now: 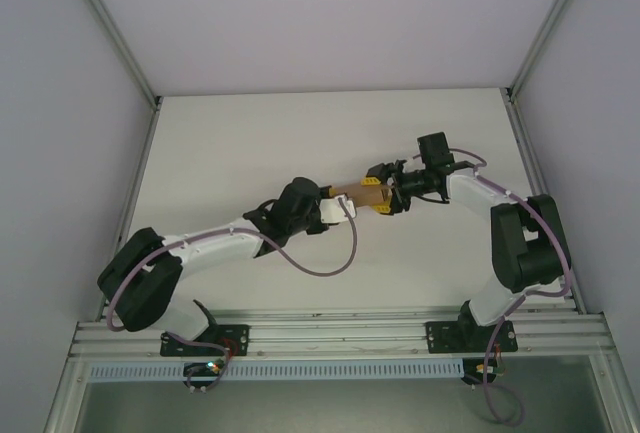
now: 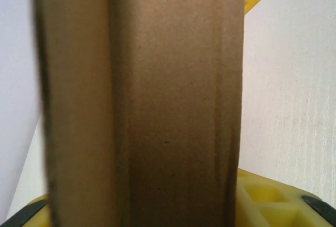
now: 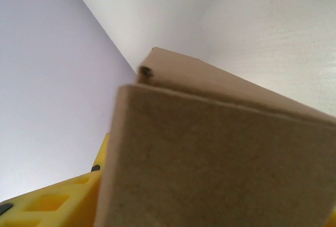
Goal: Assemble paper box
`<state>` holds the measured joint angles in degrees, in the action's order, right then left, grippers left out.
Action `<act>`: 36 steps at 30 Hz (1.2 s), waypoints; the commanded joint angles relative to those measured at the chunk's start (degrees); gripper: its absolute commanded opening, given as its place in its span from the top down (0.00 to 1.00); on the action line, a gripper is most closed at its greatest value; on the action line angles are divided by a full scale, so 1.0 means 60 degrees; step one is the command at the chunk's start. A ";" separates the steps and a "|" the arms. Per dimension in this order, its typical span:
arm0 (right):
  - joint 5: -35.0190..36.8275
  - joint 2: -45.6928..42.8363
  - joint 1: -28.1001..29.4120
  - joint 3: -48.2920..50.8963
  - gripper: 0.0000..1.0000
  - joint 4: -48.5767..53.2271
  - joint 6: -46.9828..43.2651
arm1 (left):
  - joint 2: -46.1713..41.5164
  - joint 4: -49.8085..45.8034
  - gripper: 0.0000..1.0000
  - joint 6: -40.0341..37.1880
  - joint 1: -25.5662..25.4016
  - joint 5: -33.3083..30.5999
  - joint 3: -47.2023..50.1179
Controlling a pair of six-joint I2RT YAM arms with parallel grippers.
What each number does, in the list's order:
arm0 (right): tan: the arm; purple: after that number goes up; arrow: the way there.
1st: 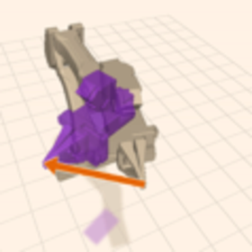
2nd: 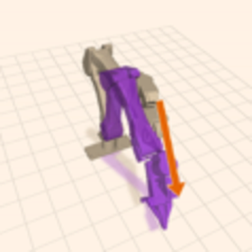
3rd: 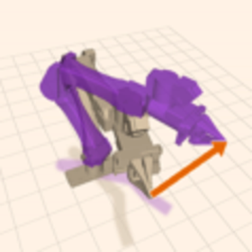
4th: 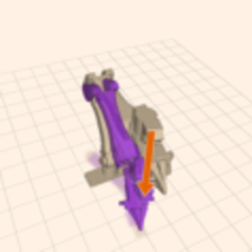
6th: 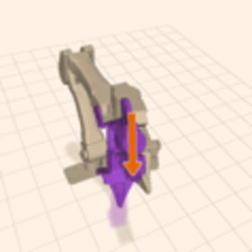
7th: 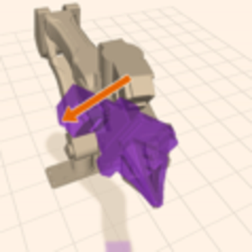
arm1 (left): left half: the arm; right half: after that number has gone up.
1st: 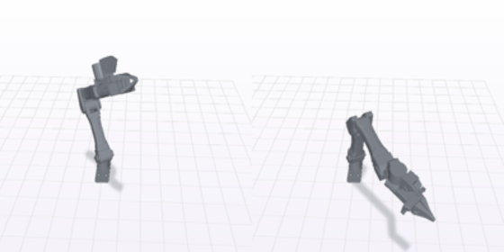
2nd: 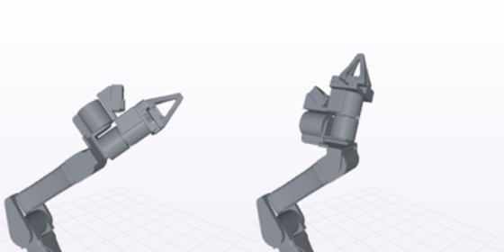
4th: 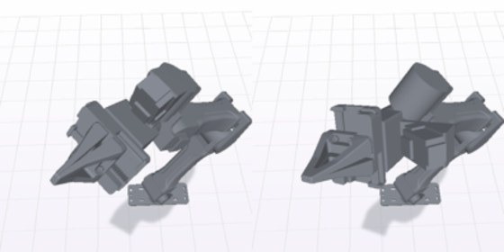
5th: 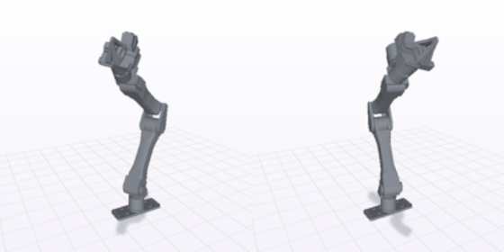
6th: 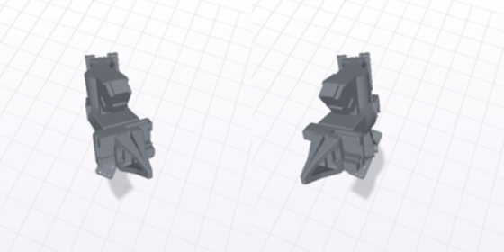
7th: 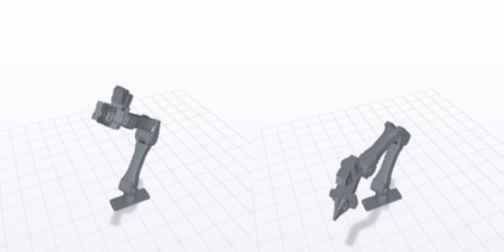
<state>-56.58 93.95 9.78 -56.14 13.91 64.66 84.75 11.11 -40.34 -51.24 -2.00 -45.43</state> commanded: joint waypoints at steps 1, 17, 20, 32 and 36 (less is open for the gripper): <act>0.0761 -0.0612 -0.0058 0.0041 0.32 -0.0087 -0.0431 | -0.0169 -0.0132 0.61 0.0158 0.0300 0.0591 -0.0306; 0.5623 -0.3912 0.0164 0.0093 0.01 0.0757 -0.9902 | -0.0167 -0.6409 0.68 -0.0969 0.1210 0.3382 -0.2117; 0.4556 -0.4033 0.0183 0.0100 0.00 0.0930 -1.1194 | 0.0256 -0.7386 0.68 -0.1115 0.1545 0.3859 -0.2622; 0.4454 -0.2876 0.1724 -0.0500 0.14 0.2603 -1.4203 | 0.2338 -0.9217 0.66 -0.0769 0.1920 0.3790 -0.4462; 0.4526 -0.2387 0.1765 -0.0669 0.25 0.2650 -1.4176 | 0.2664 -0.9362 0.64 -0.0632 0.1920 0.3806 -0.4753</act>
<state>-30.41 78.59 20.25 -58.24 27.40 -18.00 99.42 -41.30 -44.82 -39.75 19.84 -72.29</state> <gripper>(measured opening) 0.760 0.378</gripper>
